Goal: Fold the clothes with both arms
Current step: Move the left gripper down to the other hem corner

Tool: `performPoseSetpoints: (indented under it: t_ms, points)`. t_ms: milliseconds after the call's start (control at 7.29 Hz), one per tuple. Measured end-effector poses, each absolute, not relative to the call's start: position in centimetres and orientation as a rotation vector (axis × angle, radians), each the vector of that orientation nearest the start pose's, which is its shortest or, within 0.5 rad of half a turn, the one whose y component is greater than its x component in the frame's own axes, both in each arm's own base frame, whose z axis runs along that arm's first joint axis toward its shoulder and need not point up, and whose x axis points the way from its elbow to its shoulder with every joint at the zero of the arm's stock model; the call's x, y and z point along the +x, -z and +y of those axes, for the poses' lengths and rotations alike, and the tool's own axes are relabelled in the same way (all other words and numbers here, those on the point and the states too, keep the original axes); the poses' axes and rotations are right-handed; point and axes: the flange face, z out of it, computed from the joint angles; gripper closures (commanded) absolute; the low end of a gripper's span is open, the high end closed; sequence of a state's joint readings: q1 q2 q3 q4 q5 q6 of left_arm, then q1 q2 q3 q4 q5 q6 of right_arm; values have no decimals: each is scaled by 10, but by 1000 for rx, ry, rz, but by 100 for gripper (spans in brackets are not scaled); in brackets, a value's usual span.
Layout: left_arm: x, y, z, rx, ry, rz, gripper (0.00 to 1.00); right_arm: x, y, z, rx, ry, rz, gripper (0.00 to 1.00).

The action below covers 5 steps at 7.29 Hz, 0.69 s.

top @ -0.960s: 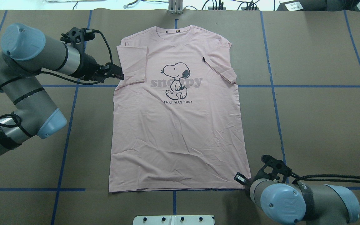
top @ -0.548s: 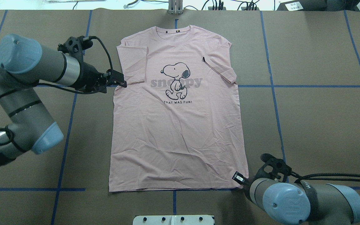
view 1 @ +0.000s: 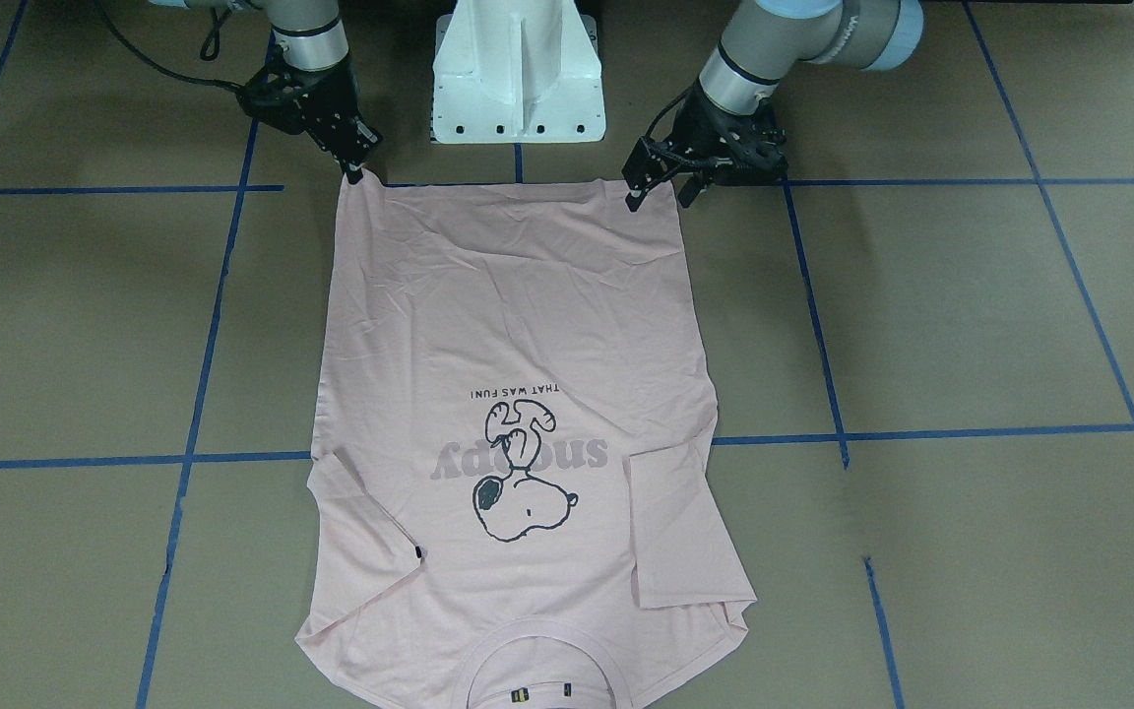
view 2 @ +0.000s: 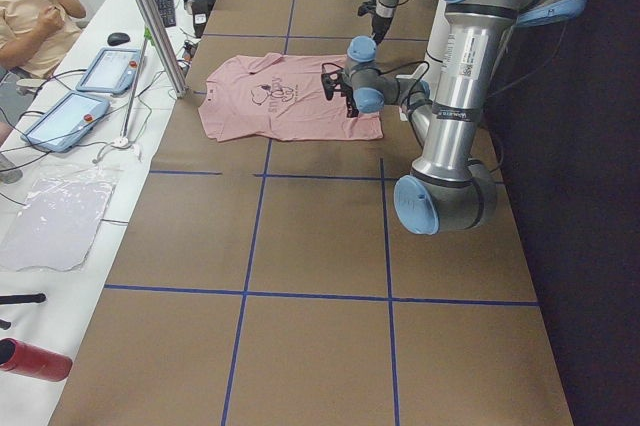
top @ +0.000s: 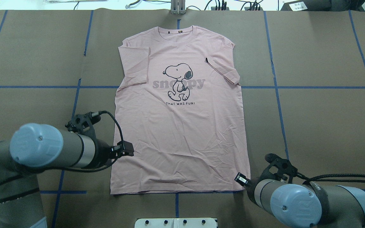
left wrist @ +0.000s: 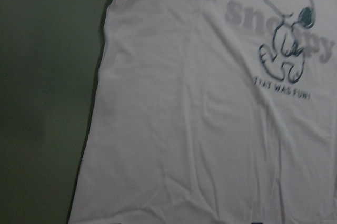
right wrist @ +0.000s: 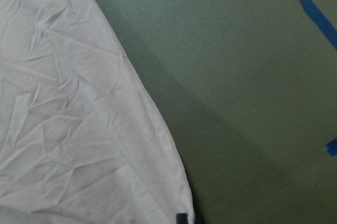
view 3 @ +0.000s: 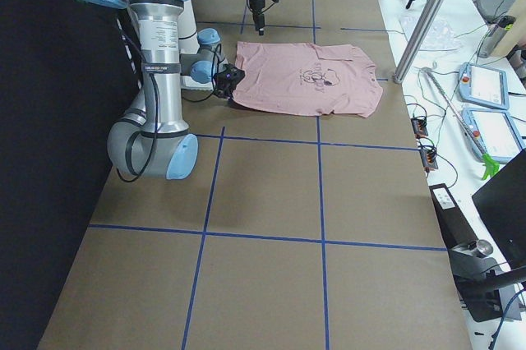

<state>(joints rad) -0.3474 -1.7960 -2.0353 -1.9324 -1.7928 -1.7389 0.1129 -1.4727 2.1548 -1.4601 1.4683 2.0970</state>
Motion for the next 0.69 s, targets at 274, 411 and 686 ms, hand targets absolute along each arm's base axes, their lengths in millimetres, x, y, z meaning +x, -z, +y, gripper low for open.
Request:
performPoseSetpoints:
  t_ms: [274, 411, 686]
  points:
    - [481, -313, -244, -185, 388, 995, 21, -468, -337, -198, -68, -646, -809, 100]
    - [485, -325, -231, -207, 394, 964, 23, -468, -337, -198, -67, -646, -809, 100]
    - [497, -344, -215, -234, 397, 920, 38, -469, -337, -198, -65, -648, -811, 100]
